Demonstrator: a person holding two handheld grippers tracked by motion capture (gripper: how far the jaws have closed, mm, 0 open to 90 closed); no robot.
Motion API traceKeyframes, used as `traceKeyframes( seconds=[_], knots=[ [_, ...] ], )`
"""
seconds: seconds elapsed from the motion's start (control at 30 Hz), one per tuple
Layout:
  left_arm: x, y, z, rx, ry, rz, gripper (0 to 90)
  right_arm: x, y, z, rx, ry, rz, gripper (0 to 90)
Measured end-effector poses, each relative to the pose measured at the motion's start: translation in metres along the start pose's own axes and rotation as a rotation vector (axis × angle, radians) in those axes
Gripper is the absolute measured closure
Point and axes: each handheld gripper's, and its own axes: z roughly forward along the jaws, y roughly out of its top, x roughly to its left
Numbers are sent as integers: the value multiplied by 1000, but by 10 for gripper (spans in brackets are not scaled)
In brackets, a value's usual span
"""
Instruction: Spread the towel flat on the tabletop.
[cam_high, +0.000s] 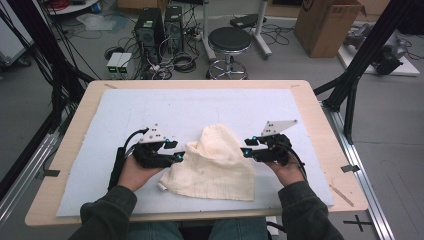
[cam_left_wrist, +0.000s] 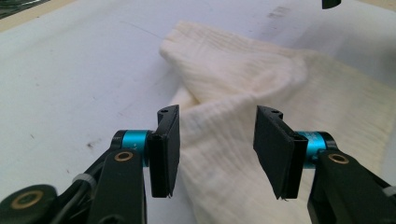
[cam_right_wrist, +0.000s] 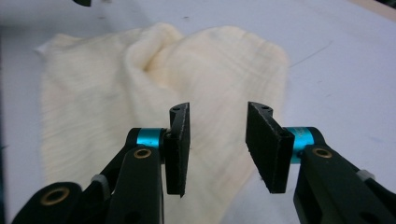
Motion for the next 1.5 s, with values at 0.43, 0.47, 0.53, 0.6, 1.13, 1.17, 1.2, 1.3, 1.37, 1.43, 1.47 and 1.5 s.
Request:
traceKeyframes(
  seconds=[0.43,0.47,0.53,0.6,1.13,1.17,1.2,1.3,1.37,1.43,1.47,1.5],
  knots=[
    [31,-4,56,94,15,-106,580,-51,12,67,94,-61,102,572],
    [31,-5,59,97,12,-119,580,-53,10,72,106,-61,114,572],
    [32,-7,64,112,2,-127,581,-54,8,76,117,-54,126,573],
    [31,-9,68,130,5,-122,618,-57,4,88,139,-34,131,613],
    [20,-7,38,104,53,-112,856,-53,11,49,122,-111,100,861],
    [20,-7,32,94,58,-114,856,-53,11,43,119,-117,106,861],
    [19,-8,27,83,65,-122,855,-51,11,34,111,-123,113,861],
    [14,-11,13,67,71,-140,855,-49,11,26,109,-125,115,860],
    [8,-16,8,68,76,-146,851,-40,11,21,120,-112,110,857],
    [4,-23,6,83,74,-161,849,-38,9,21,128,-106,107,855],
    [2,-26,5,96,70,-161,842,-33,5,26,167,-96,104,850],
    [0,-31,5,101,69,-168,842,-33,5,26,167,-96,104,850]
  ],
)
